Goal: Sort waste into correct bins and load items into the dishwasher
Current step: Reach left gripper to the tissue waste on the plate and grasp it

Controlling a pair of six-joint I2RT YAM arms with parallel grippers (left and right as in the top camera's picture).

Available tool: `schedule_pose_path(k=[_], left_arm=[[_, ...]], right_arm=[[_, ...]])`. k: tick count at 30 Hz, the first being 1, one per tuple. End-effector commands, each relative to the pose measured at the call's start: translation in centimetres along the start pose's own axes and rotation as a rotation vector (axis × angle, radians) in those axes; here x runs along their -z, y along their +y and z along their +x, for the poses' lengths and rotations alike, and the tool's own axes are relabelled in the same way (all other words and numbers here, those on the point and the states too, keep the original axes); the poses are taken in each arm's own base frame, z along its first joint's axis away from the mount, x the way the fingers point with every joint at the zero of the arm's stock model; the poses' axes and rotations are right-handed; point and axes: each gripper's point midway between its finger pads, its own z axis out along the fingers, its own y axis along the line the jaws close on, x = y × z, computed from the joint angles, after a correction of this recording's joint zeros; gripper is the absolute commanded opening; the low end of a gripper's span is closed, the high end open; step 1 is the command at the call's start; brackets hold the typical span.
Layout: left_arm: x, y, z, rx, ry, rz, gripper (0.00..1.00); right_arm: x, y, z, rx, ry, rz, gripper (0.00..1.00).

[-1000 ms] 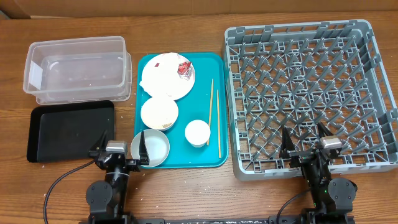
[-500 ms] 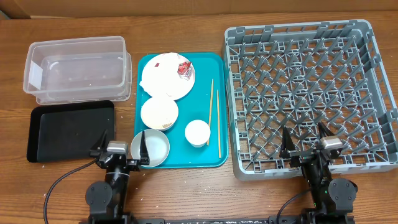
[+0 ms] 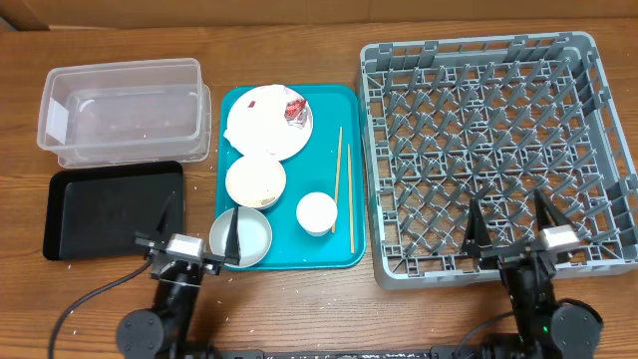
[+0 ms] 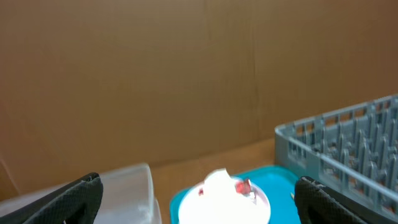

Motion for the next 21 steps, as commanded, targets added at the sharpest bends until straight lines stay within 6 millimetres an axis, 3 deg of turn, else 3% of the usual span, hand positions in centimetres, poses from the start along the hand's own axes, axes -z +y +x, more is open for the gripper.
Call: schedule_pose_path(k=[1, 6, 14, 21], left_arm=[[-0.6, 0.0, -3.4, -0.044, -0.015, 0.029, 1.00], [-3.0, -0.2, -4.8, -0.006, 0.091, 0.106, 1.00], [-9.3, 0.4, -6.2, 0.101, 0.368, 0.225, 1.00], [-14.8, 1.1, -4.5, 0.189, 0.679, 0.300, 1.00]], right_arm=[[0.8, 0.1, -3.9, 0.031, -0.062, 0.011, 1.00], [0.5, 0.0, -5.2, 0.042, -0.008, 0.020, 1.00], [-2.1, -0.4, -7.0, 0.012, 0.172, 0.026, 1.00], [-6.0, -1.1, -6.4, -0.036, 0.445, 0.033, 1.00]])
